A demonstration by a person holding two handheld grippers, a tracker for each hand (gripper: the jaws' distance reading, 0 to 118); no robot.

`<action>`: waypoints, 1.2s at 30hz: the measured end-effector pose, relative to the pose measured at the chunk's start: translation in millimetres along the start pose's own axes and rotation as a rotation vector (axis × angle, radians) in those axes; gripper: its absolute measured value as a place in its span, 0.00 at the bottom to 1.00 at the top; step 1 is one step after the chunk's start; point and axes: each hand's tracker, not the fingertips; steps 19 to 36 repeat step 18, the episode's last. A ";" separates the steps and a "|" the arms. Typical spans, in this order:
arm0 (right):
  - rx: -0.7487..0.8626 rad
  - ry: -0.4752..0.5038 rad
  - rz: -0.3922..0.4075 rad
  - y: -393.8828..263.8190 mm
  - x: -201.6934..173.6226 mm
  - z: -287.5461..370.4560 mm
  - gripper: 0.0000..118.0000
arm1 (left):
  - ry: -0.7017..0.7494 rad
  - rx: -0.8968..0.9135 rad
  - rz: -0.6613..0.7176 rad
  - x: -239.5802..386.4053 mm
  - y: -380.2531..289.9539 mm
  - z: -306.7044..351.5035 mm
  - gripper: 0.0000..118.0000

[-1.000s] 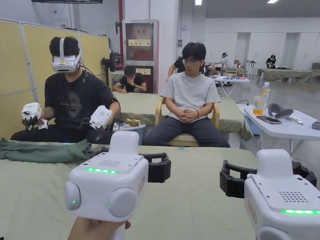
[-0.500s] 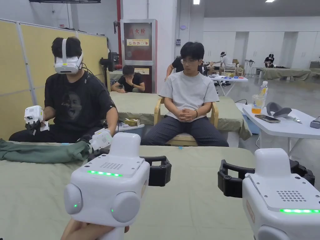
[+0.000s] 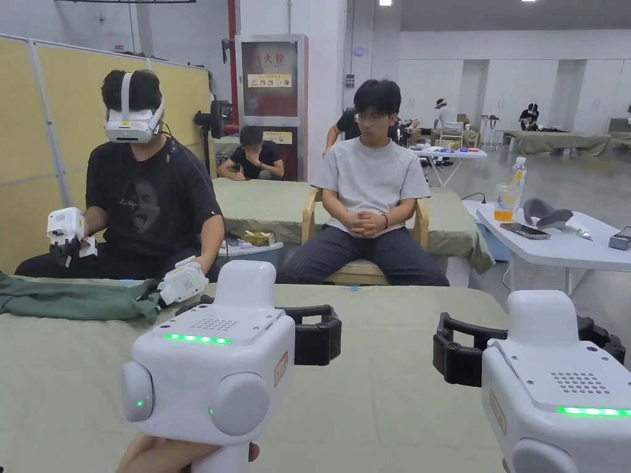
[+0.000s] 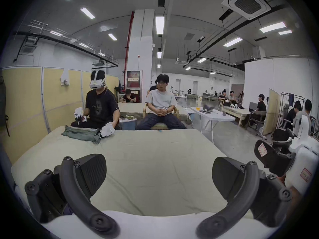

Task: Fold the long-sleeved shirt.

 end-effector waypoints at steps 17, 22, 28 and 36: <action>0.004 0.007 0.022 -1.1 -6.8 -0.4 1.00 | 0.005 -0.004 -0.004 -3.2 -4.8 -7.0 1.00; 0.004 0.007 0.026 -1.6 -7.3 -0.6 1.00 | 0.000 0.013 -0.022 -3.8 -7.0 -5.8 1.00; 0.004 0.007 0.026 -1.6 -7.3 -0.6 1.00 | 0.000 0.013 -0.022 -3.8 -7.0 -5.8 1.00; 0.004 0.007 0.026 -1.6 -7.3 -0.6 1.00 | 0.000 0.013 -0.022 -3.8 -7.0 -5.8 1.00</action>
